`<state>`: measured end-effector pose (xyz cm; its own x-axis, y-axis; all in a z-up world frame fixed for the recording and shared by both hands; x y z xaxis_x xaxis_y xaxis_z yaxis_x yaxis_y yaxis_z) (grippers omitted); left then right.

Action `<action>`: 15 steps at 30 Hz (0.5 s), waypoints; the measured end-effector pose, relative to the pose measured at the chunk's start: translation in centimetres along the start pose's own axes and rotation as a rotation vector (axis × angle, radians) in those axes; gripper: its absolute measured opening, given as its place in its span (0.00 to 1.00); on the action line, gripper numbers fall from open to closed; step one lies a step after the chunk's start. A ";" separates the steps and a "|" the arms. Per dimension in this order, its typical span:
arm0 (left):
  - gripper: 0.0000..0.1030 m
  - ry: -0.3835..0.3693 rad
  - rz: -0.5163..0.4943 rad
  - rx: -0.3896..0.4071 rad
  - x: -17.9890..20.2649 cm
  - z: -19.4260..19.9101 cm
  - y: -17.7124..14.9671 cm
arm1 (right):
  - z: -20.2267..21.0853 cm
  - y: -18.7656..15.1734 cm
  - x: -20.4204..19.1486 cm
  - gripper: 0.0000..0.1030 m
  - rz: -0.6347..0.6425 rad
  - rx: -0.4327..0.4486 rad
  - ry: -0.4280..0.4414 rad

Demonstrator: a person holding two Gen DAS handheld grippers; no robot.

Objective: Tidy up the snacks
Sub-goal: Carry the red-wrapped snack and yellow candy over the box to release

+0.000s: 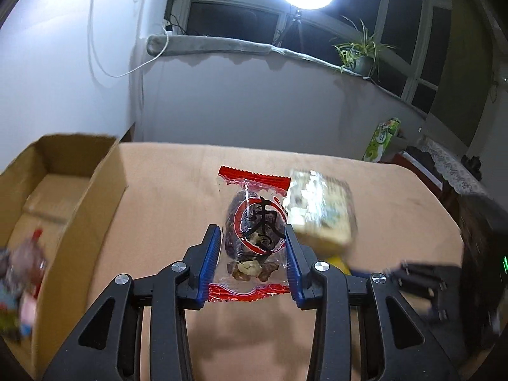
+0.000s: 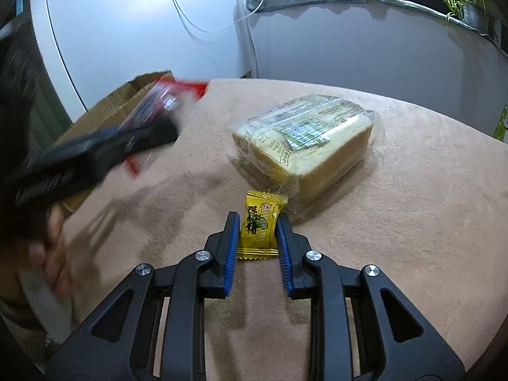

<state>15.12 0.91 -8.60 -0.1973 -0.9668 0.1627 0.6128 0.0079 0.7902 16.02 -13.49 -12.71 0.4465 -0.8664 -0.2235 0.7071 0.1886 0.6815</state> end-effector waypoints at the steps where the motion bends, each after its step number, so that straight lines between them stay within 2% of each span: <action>1: 0.36 -0.003 0.007 0.001 0.0 0.4 -0.3 | 0.2 0.0 0.1 0.23 -0.007 0.008 0.006; 10: 0.36 -0.010 -0.006 0.058 0.6 3.9 -0.8 | 3.7 -0.5 -0.4 0.23 -0.054 0.098 -0.021; 15: 0.36 -0.033 0.011 0.090 0.2 5.4 -0.4 | 7.0 1.1 -1.9 0.23 -0.036 0.178 -0.035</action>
<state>10.71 2.06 -5.74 -0.2167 -0.9576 0.1901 0.5444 0.0431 0.8377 12.07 -14.91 -6.68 0.4011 -0.8872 -0.2281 0.6127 0.0747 0.7868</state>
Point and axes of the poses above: each gripper's, at about its wrist camera, not at the fingertips, and z roughly against the way its jaws point, x to its right, y to its top, the point moved 4 cm from there along -z, roughly the way its jaws point, and after that the axes turned 3 degrees about -z, right-handed, at the moved point
